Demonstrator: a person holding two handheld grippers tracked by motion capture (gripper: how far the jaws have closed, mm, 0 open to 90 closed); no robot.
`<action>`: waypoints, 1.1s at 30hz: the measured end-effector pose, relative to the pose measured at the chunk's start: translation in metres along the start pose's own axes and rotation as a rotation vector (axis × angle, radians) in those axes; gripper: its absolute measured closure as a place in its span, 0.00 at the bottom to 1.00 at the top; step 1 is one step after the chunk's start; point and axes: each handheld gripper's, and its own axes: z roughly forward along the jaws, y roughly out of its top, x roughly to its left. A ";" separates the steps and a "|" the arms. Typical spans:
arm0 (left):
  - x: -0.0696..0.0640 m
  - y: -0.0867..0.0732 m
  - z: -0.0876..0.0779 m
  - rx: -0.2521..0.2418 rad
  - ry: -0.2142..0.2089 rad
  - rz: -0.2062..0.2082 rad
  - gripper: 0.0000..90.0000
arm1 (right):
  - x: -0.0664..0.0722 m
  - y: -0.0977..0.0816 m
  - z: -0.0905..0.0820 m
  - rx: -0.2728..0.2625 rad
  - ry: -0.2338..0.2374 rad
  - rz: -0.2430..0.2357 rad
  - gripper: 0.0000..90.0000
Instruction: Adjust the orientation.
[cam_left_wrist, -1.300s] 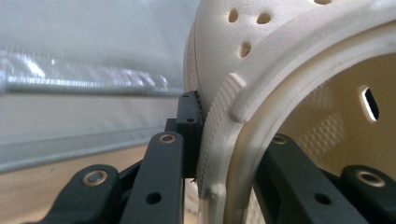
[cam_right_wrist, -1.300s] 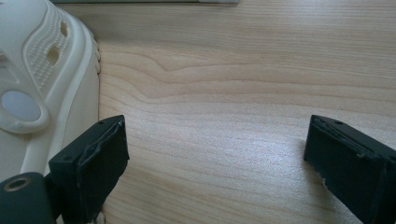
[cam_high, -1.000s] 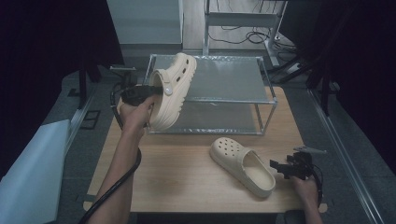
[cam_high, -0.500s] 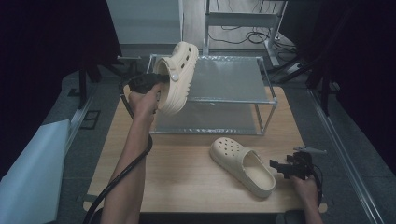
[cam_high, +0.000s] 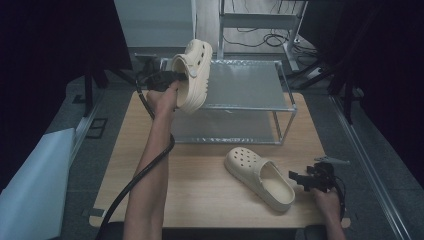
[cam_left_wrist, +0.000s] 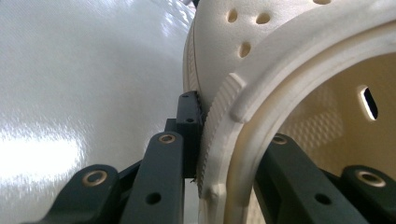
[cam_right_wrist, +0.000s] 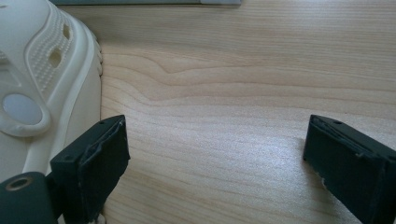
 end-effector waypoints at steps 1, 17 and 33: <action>0.000 0.001 0.002 -0.008 0.010 -0.005 0.85 | 0.000 0.000 0.000 0.000 0.000 -0.001 0.08; 0.006 0.020 0.020 -0.053 0.175 0.032 0.85 | -0.001 0.000 0.001 0.002 -0.001 0.000 0.08; -0.003 0.020 0.039 -0.046 0.233 0.091 0.72 | 0.000 0.000 0.001 0.004 0.000 -0.001 0.08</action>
